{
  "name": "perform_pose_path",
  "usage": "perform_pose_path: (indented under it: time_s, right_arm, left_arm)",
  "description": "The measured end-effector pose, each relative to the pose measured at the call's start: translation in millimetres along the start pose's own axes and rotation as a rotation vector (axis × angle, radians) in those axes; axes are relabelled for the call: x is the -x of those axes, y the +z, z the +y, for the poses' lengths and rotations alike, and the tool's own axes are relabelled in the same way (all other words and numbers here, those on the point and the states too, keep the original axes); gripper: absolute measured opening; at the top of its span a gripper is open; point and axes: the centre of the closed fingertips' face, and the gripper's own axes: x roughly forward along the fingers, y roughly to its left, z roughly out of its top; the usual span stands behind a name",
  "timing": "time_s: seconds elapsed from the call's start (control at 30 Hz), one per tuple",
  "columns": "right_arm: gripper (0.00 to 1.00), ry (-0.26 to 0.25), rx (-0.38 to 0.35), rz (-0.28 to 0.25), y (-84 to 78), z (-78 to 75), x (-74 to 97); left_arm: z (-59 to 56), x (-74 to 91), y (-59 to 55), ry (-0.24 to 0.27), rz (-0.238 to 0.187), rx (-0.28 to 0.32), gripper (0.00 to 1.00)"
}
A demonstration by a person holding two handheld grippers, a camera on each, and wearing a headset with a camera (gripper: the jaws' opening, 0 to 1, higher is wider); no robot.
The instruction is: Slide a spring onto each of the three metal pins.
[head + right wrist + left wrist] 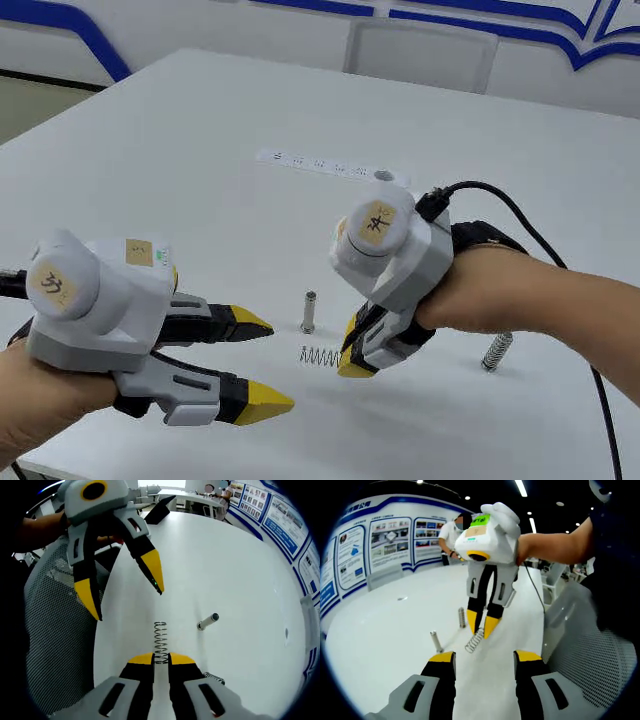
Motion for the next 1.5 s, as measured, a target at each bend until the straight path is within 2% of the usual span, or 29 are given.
perform_pose_path:
  time_s: [0.17,0.47,0.93,1.4,1.5]
  right_arm:
    - [0.12,0.014,0.039,-0.027,10.2,13.6,10.5]
    - [0.12,0.014,0.084,-0.054,22.0,22.4,19.7]
    - [0.12,0.033,0.128,-0.064,23.7,29.3,21.3]
    - [0.12,0.043,0.137,-0.076,22.2,33.1,22.5]
    - [0.15,0.042,0.136,-0.07,19.3,32.2,20.9]
  left_arm:
    - [-0.6,-4.4,2.9,-0.02,0.006,-0.022,0.45]
    - [-3.2,-7.5,7.1,-0.046,0.0,-0.055,0.36]
    - [-12.4,-11.2,6.6,-0.091,-0.004,-0.096,0.16]
    - [-17.3,-12.5,8.1,-0.11,-0.008,-0.144,0.11]
    - [-17.9,-12.6,8.0,-0.113,-0.008,-0.142,0.1]
